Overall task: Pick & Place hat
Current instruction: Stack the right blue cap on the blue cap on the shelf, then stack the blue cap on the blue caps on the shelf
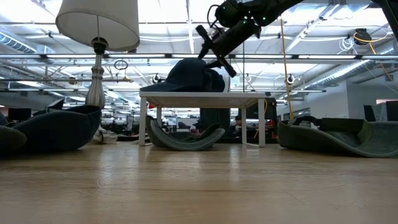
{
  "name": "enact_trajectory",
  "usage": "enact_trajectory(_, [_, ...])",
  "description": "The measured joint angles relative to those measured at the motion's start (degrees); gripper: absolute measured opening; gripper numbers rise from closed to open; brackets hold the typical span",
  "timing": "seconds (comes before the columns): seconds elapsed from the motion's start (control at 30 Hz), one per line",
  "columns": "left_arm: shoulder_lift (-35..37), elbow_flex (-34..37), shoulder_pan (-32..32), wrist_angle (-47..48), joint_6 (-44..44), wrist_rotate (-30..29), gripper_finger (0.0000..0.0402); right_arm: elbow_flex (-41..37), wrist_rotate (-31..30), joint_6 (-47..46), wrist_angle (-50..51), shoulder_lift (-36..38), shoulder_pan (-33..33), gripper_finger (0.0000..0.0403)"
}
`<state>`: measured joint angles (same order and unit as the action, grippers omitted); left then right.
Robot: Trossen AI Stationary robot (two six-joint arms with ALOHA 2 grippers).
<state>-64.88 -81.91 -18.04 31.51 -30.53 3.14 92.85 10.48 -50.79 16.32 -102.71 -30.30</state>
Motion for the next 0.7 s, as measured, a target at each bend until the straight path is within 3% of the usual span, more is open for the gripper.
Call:
enact_trajectory(0.17, [-0.02,0.0,0.0,0.0,0.14,1.17,0.02,0.01,-0.22,1.29,1.13,1.27,-0.07,0.0168])
enact_trajectory(0.3, [-0.02,0.0,0.0,-0.01,0.23,1.4,0.02,0.01,-1.62,1.19,4.63,2.22,-0.47,0.0201])
enact_trajectory(0.7, [-0.02,0.0,0.0,0.0,-0.11,1.46,0.02,-0.03,-3.94,7.22,10.89,8.06,-1.14,0.0201])
